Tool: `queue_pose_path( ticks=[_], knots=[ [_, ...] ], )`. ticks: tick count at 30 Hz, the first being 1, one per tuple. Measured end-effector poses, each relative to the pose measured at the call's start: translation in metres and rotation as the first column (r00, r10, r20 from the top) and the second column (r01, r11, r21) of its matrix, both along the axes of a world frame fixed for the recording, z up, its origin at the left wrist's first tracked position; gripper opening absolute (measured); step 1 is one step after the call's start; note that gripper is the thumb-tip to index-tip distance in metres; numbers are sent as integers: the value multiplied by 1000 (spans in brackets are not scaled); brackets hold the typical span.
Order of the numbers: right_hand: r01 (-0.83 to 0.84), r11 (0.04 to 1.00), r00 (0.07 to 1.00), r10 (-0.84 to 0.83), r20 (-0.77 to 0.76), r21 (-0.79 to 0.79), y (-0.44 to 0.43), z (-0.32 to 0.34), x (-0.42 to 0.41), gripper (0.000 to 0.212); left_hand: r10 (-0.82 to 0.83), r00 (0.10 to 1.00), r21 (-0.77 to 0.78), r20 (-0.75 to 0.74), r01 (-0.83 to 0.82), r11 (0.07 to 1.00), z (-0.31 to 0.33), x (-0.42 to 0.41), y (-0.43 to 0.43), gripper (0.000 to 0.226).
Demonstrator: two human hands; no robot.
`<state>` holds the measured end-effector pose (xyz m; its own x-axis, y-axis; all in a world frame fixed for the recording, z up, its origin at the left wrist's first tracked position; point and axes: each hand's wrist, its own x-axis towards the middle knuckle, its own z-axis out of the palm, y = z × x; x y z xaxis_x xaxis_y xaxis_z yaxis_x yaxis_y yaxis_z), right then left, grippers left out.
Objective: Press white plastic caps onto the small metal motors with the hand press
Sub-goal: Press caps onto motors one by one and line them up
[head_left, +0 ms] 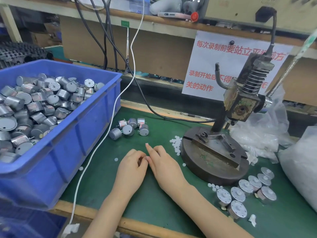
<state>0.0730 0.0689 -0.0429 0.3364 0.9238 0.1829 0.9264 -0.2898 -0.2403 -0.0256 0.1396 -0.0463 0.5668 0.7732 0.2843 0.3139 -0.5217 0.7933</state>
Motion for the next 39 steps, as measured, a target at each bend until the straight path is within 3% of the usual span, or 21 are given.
queue_pose_path(
  ticks=[6, 10, 13, 17, 22, 27, 31, 39],
  knots=[
    [-10, 1000, 998, 11, 55, -20, 3, -4, -4, 49, -1, 1000, 30, -17, 2, 1000, 1, 1, 0, 20],
    [51, 998, 998, -52, 42, 40, 2, -6, -4, 49, 18, 997, -105, 70, -11, 994, 2, -1, 3, 31],
    [77, 990, 997, -76, -12, 115, -4, -5, -4, 49, 71, 990, -207, 125, -44, 977, 4, -2, 4, 34],
    [31, 957, 996, -6, -90, 288, -10, 2, -10, 37, 11, 994, -227, 111, 15, 974, 4, -1, 3, 25],
    [32, 944, 981, 34, -193, 327, -12, 2, -13, 25, -73, 974, -334, 214, 143, 931, 6, -3, 0, 27],
    [36, 959, 956, 49, -290, 280, -11, 0, -11, 60, -117, 978, -306, 170, 165, 938, 4, -3, 0, 17],
    [1, 979, 966, 51, -252, 202, -8, 0, -10, 62, -87, 994, -175, 68, 97, 980, 3, -1, -1, 23],
    [-58, 970, 971, 109, -210, 238, -9, -4, -11, 56, -57, 985, -216, 163, 91, 972, -5, 0, 4, 44]
  ],
)
